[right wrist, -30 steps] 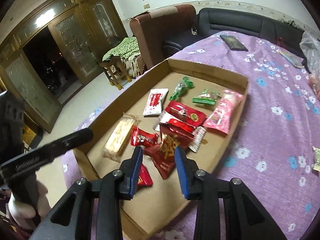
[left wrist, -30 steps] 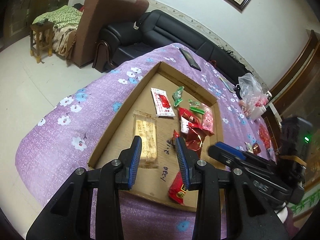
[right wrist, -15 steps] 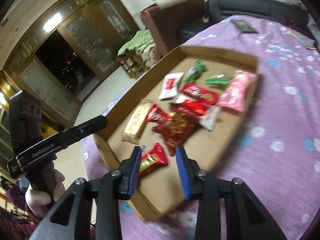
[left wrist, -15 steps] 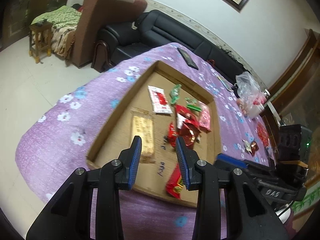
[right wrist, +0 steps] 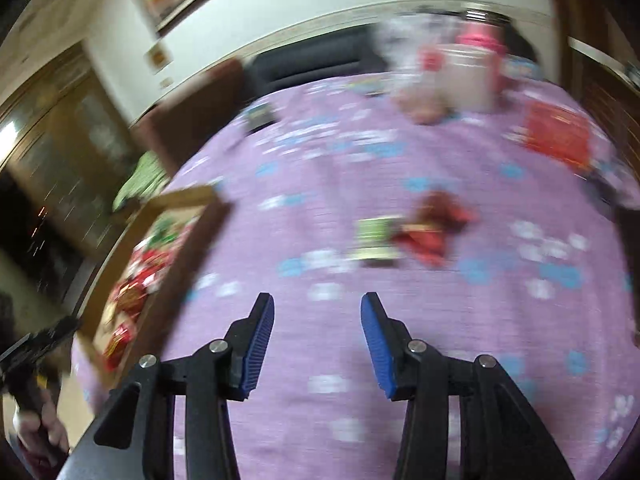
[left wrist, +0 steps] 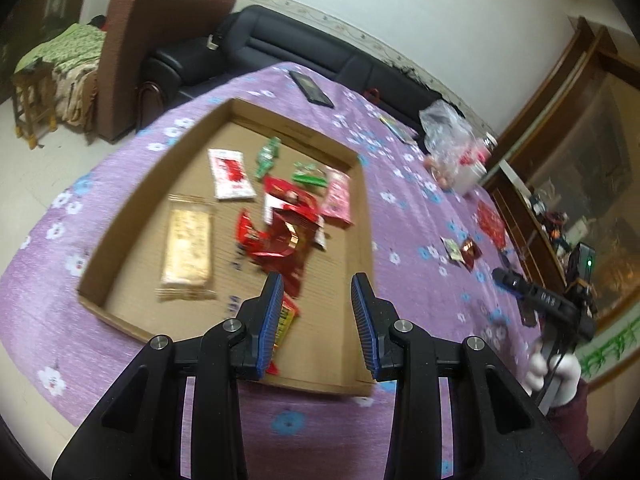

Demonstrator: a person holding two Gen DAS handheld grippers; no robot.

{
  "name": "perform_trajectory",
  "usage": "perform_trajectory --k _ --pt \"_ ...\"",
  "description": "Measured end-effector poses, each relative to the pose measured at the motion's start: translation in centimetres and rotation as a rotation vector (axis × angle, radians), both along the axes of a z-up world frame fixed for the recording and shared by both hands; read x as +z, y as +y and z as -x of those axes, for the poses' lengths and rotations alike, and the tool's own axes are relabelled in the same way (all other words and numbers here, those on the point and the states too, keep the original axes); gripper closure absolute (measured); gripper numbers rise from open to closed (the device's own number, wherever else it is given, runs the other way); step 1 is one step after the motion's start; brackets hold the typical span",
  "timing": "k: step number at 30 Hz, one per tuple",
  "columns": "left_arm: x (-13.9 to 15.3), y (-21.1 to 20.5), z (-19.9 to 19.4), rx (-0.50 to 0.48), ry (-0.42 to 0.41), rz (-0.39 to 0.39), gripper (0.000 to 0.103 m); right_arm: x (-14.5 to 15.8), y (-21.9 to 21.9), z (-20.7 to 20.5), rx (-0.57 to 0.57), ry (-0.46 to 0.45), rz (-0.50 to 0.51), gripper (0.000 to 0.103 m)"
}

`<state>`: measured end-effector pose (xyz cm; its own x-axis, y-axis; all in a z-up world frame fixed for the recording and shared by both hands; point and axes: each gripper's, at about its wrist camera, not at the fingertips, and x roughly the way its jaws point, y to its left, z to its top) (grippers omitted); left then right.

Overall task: Organize snacks
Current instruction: 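Move both open tools back to the remaining snacks on the table, then grasp the green-wrapped candy with left tool while right grasps another red foil packet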

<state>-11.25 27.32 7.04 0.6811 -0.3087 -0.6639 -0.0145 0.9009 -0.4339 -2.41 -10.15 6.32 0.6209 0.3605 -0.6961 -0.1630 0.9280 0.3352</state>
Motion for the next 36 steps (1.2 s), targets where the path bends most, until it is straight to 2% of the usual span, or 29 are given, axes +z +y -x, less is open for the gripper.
perform_trajectory --k 3,7,10,12,15,24,27,29,36 --pt "0.1 -1.9 -0.4 -0.039 0.013 -0.015 0.069 -0.4 -3.9 -0.5 -0.084 0.006 -0.004 0.054" --pt "0.4 -5.0 -0.7 -0.104 0.017 -0.037 0.069 -1.4 -6.8 -1.3 -0.132 0.029 -0.059 0.054" --pt "0.6 -6.9 -0.9 -0.145 0.023 -0.042 0.069 -2.1 -7.1 -2.5 -0.133 0.048 -0.114 0.054" --pt "0.7 -8.0 -1.0 -0.17 0.024 -0.052 0.069 -2.5 -6.8 -3.6 -0.132 0.06 -0.149 0.047" --pt "0.8 -9.9 -1.1 -0.21 0.03 -0.07 0.069 -2.9 -5.9 -5.5 -0.145 0.074 -0.168 0.047" --pt "0.1 -13.0 -1.5 -0.265 0.059 -0.116 0.069 -4.6 -4.7 -9.9 -0.243 0.114 -0.05 0.047" --pt "-0.2 -13.5 -2.0 -0.272 0.069 -0.115 0.069 -4.8 -4.3 -10.1 -0.247 0.093 -0.013 0.049" --pt "-0.3 -13.7 -2.3 -0.273 0.076 -0.116 0.069 -4.7 -4.0 -10.2 -0.238 0.085 0.027 0.062" --pt "0.0 -15.7 -4.4 -0.311 0.079 -0.138 0.069 -4.5 -5.1 -8.0 -0.206 0.083 0.021 0.062"
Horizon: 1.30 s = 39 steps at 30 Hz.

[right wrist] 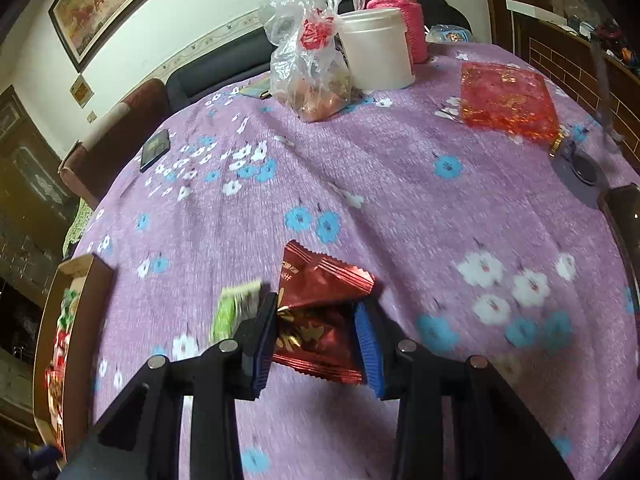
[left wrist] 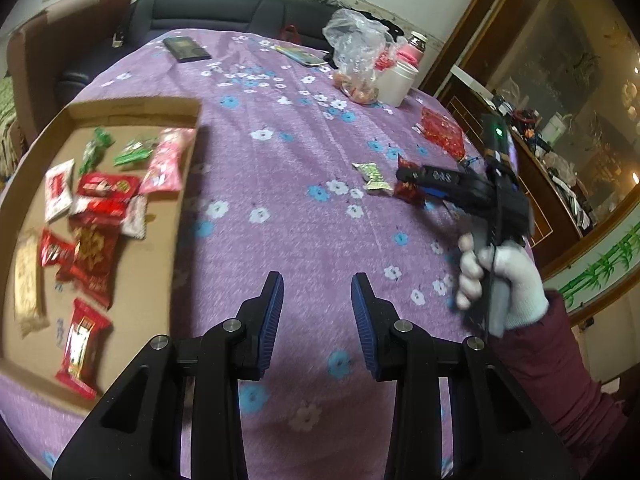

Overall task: Organize snacks
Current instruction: 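Grasp the green-wrapped candy with left tool while right grasps another red foil packet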

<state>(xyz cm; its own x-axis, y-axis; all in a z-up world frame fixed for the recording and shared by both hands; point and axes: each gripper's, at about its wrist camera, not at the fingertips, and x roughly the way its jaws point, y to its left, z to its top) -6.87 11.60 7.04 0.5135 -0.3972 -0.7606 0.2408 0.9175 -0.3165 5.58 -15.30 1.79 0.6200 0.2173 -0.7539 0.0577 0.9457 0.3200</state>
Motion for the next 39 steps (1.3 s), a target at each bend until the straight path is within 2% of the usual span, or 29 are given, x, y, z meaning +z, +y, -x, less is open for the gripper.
perform_trajectory --k 3,10,13,16,21,25,29,33,39 --pt "0.1 -1.9 -1.5 -0.038 0.003 -0.003 0.069 0.0 -0.8 1.6 0.017 0.003 -0.019 0.062" --pt "-0.8 -7.6 -7.1 -0.112 0.035 0.018 0.07 -0.9 -3.6 3.4 0.015 -0.012 -0.162 0.062" --pt "-1.3 -9.3 -9.9 -0.119 0.047 0.061 0.07 -0.8 -3.5 3.4 0.024 -0.014 -0.152 0.062" --pt "-2.1 -10.9 -12.6 -0.113 0.061 0.061 0.07 -0.8 -3.4 3.3 0.029 -0.013 -0.144 0.061" --pt "-3.9 -13.6 -15.4 -0.135 0.073 -0.025 0.07 -0.9 -3.4 3.2 0.027 -0.007 -0.149 0.06" --pt "-5.2 -14.9 -16.0 -0.155 0.068 -0.094 0.07 -0.9 -3.4 3.2 0.027 -0.006 -0.143 0.06" --pt "-5.7 -15.5 -16.0 -0.154 0.024 -0.147 0.07 -0.9 -3.1 3.1 0.03 -0.007 -0.126 0.06" --pt "-5.6 -15.3 -16.5 -0.132 0.044 -0.118 0.07 -0.9 -3.0 3.0 0.029 -0.008 -0.12 0.06" --pt "-3.2 -14.8 -15.7 -0.164 0.013 0.017 0.07 -0.9 -3.0 3.0 0.028 -0.008 -0.121 0.06"
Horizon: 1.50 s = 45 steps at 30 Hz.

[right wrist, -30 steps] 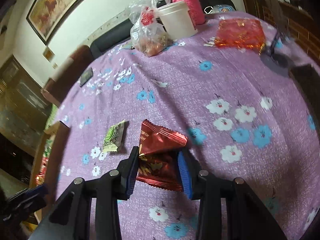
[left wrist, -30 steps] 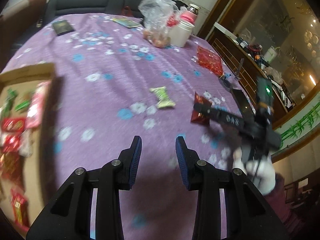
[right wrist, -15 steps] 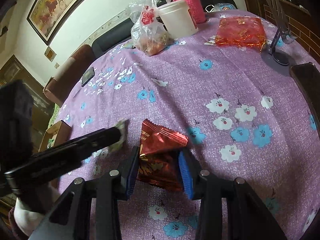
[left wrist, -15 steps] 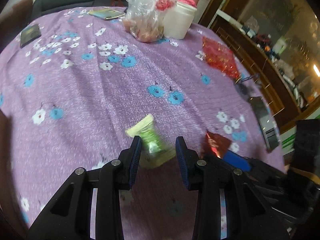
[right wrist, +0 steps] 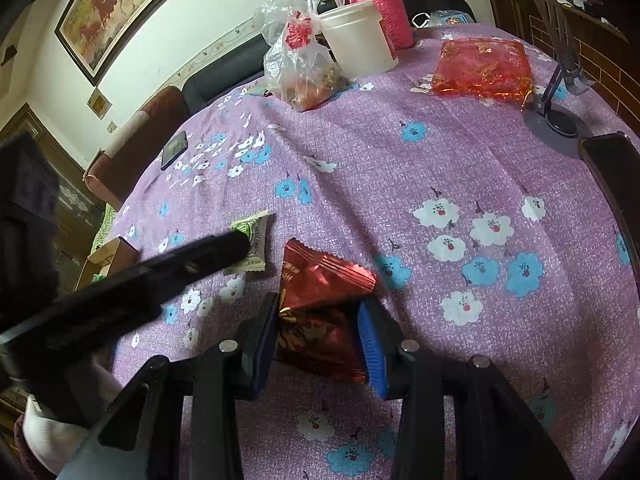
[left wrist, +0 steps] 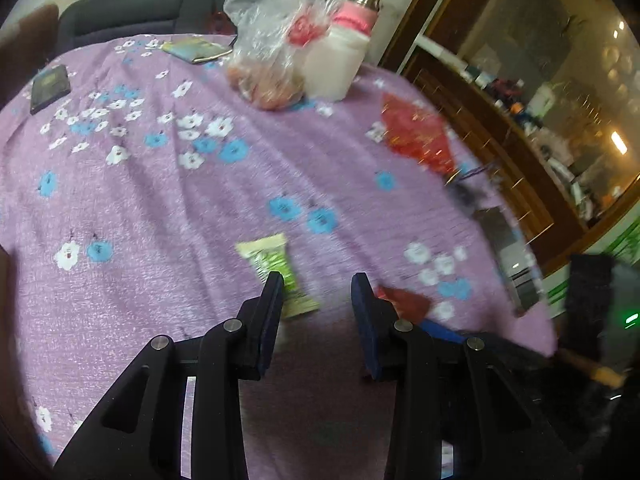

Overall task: Organize snacks
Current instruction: 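Grasp the green-wrapped candy with left tool while right grasps another red foil packet, then carry the green candy and red foil packet into the tray and open both tools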

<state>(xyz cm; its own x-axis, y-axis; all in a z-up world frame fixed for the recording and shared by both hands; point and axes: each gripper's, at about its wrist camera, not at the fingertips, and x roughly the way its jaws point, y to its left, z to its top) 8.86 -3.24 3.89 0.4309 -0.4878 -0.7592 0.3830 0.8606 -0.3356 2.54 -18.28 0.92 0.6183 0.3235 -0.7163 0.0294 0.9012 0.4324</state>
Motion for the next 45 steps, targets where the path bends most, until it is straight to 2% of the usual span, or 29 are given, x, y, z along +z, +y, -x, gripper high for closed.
perform_trajectory --k 3,9,14,17,25,33,39,45 --pt "-0.2 -0.3 -1.1 0.021 0.034 -0.005 0.066 0.0 0.0 0.0 0.0 0.0 0.0 0.06" --pt "-1.9 -1.9 -2.5 0.046 0.032 -0.117 0.066 0.0 0.0 -0.1 0.0 0.0 -0.003 0.059" --pt "-2.7 -3.6 -2.2 0.017 -0.026 -0.22 0.066 0.0 0.0 -0.1 0.002 -0.002 0.007 0.062" --pt "-2.8 -4.3 -1.6 -0.024 -0.049 -0.251 0.083 0.0 0.2 -0.1 0.003 -0.003 0.02 0.063" --pt "-1.4 -2.2 -0.2 -0.003 -0.038 -0.139 0.083 0.1 0.0 0.0 0.003 -0.004 0.003 0.064" --pt "2.0 2.0 4.2 0.051 -0.053 0.001 0.082 0.0 0.1 0.2 0.034 -0.005 -0.055 0.064" --pt "4.1 6.3 7.9 0.097 -0.101 0.043 0.082 0.0 1.4 0.4 0.075 -0.025 -0.058 0.064" --pt "4.2 12.8 10.8 0.207 -0.106 0.074 0.082 0.8 2.2 1.4 0.076 -0.092 -0.041 0.064"
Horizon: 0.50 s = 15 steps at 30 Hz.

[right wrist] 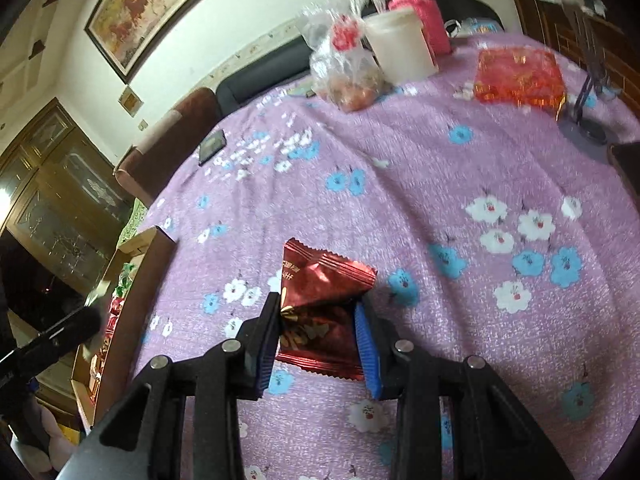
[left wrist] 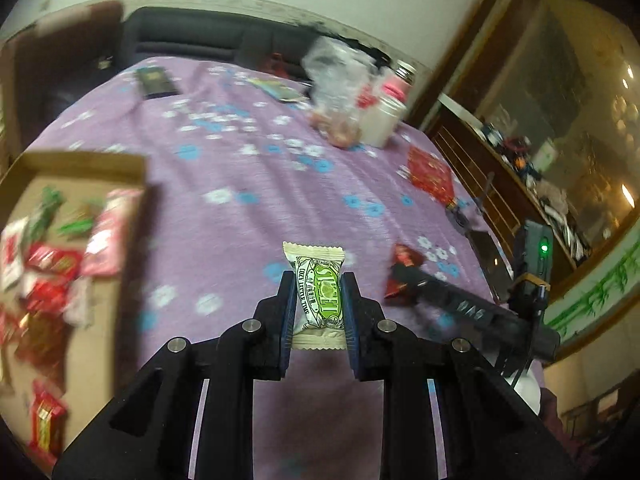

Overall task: Organize snacks
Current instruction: 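Carry the green candy and red foil packet into the tray and open both tools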

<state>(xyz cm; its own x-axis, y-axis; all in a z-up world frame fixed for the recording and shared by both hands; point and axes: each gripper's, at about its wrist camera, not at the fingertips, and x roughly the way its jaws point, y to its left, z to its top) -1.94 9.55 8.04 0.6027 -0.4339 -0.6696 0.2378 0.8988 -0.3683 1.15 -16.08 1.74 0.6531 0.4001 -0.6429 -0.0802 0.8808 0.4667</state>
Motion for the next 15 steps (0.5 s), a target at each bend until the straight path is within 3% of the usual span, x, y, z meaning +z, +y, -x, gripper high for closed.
perform_trajectory --k 8,15 --pt "0.0 9.1 4.6 0.172 -0.017 0.075 0.082 -0.1 1.2 0.6 -0.014 -0.018 0.073 0.064" --pt "0.3 14.9 7.6 0.28 -0.038 0.095 0.082 0.7 2.1 1.5 -0.008 -0.036 0.11 0.064"
